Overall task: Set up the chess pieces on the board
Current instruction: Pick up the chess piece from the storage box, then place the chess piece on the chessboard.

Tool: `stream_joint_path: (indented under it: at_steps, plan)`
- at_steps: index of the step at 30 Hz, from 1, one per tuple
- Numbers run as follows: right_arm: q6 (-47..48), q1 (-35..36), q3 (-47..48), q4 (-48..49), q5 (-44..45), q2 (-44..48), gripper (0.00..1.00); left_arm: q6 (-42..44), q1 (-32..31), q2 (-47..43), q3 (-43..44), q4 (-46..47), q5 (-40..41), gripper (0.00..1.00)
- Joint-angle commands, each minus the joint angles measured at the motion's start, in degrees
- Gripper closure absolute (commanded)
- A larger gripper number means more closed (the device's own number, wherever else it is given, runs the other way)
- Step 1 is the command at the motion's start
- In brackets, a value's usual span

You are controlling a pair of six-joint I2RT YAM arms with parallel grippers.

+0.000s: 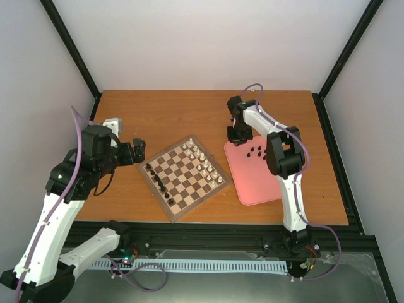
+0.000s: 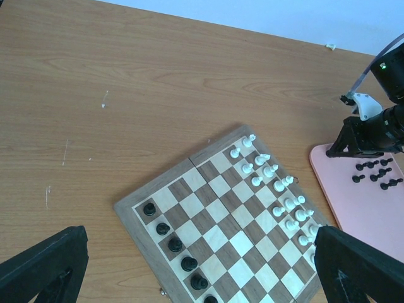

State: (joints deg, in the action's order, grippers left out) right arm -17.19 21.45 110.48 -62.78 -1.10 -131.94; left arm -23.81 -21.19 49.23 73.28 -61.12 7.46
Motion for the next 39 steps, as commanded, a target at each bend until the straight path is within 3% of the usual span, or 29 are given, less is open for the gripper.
stream_joint_path:
  at_steps: [1, 7, 12, 17, 25, 31, 39]
  plan:
    - [0.0, -0.4, 1.5, -0.6, 0.0, 1.5, 0.95, -0.6, 0.2, 0.1, -0.1, 1.0, -0.3, 0.0]
    - [-0.1, -0.4, 1.1, -0.5, 0.1, 3.1, 0.97, -0.6, 0.2, 0.0, -0.2, 1.0, -0.5, 0.0]
    - [-2.2, 2.0, -2.3, -1.4, 0.3, 11.2, 0.97, -0.5, 0.2, -0.2, 0.1, 0.9, -0.9, 0.0]
    - [-5.3, 10.9, -4.8, -5.5, 1.5, 20.0, 0.97, -0.4, 0.2, 0.0, 0.6, 1.1, -1.9, 0.0]
    - [-14.2, 31.4, -13.8, -7.9, 2.8, 29.6, 0.97, 0.5, 0.2, 0.0, 1.8, -1.1, -1.5, 0.0]
    - [-18.1, 44.1, -14.8, -5.4, 2.7, 26.9, 0.97, -1.1, 0.2, -3.9, -0.7, -2.9, -2.4, 0.0]
    - [-19.2, 51.7, -8.8, -4.3, 1.7, 17.6, 0.97, -1.4, 0.2, -7.8, 0.2, -6.7, -1.5, 0.0]
